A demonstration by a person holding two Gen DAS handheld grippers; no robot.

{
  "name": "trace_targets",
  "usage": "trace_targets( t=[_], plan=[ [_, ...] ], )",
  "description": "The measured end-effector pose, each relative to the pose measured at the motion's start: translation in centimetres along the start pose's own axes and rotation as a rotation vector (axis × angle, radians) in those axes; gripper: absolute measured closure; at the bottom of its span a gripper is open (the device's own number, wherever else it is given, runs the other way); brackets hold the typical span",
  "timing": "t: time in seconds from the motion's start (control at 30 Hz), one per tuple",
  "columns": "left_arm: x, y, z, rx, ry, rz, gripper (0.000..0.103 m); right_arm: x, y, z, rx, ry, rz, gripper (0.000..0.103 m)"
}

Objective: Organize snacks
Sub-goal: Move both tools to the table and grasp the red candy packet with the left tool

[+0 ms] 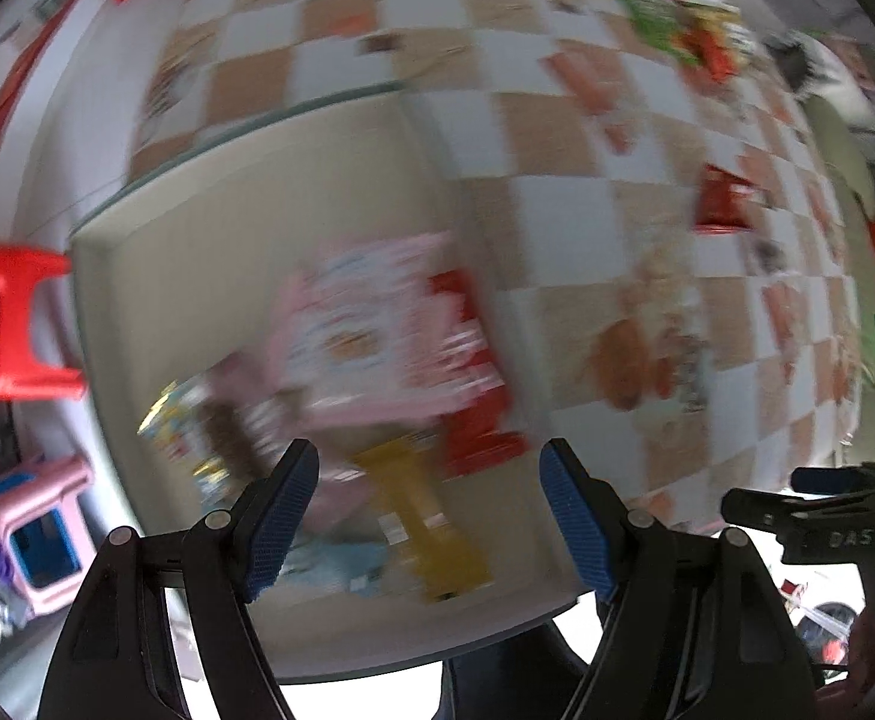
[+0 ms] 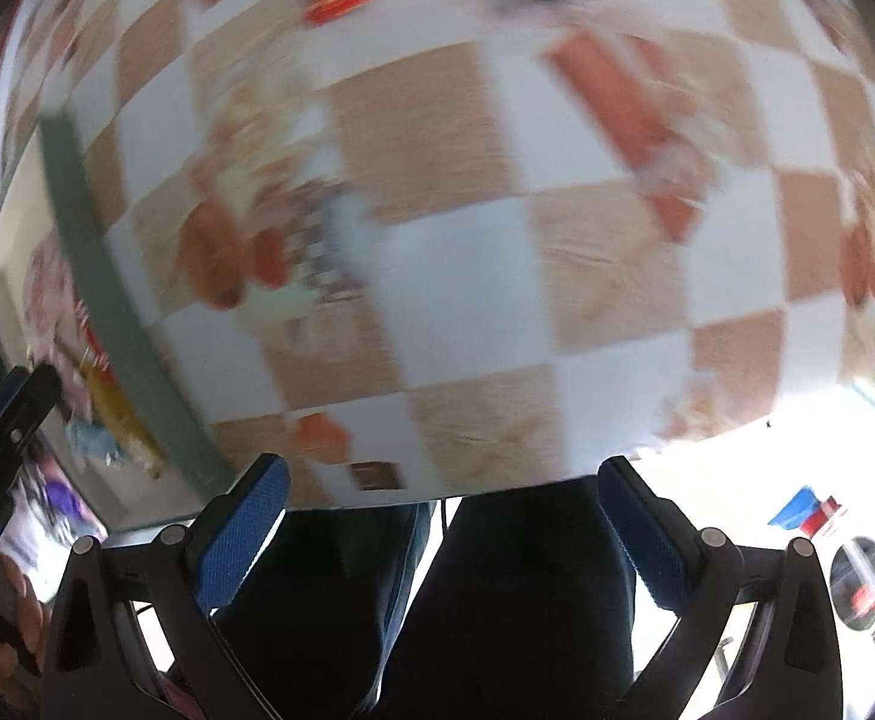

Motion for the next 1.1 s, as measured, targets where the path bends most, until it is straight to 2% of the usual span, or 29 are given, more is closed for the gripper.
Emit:
trace_targets(
  t=[0.17, 0.37, 0.5, 0.63, 0.73, 0.83, 0.93, 0.97, 1.03, 1.1],
  plan=[
    [0.7, 2.2, -5.8, -0.091, -0.056, -0.009, 0.024, 0.0, 0.3, -4.4, -0.091, 0.051, -0.014, 0.000],
    [1.3, 5.7, -11.3, -0.178, -0.005, -0.031, 0.024, 0.8, 1.8, -6.7, -0.067, 0.063, -0.005, 0.000],
    [0.8, 8.9, -14.4, -0.199, -0.005, -0.015, 0.023, 2.5, 3.2, -8.7, -0.038, 0.068, -0.024, 0.000],
    [-0.5, 12.3, -16.5, -0.213, 0.031, -0.010, 0.023, 3.2, 3.7, -10.9, -0.031, 0.054, -0.032, 0.000],
    [-2.3, 14.2, -17.7, -0.230, 0.045, 0.024, 0.023, 3.4, 3.3, -12.1, -0.028, 0.050, -0.028, 0.000],
    [-4.2, 15.3, -18.5, -0.257, 0.095, 0.063, 0.023, 3.1, 3.4, -12.8, -0.031, 0.062, -0.027, 0.000],
    [-4.9, 15.9, -18.8, -0.251, 0.099, 0.072, 0.024, 3.5, 4.1, -13.4, -0.036, 0.082, -0.022, 0.000],
    [-5.1, 16.1, -18.8, -0.242, 0.096, 0.072, 0.027, 3.5, 4.5, -13.2, -0.037, 0.088, -0.021, 0.000],
    [-4.9, 16.6, -18.7, -0.232, 0.117, 0.046, 0.043, 3.9, 4.9, -13.7, -0.039, 0.101, -0.020, 0.000],
    [-4.3, 17.1, -18.9, -0.247, 0.103, 0.023, 0.075, 4.4, 5.6, -13.9, -0.048, 0.112, -0.023, 0.000]
  ],
)
Point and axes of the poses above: each gripper's, at about its wrist camera, not at the fingertips, and x roughly against the way its jaws point, z to its left, y to its top, the point moved 8 cm from there along -x, roughly the way its jaws point, and after that the axes turned 14 degrees about z, right-handed, at the moved point
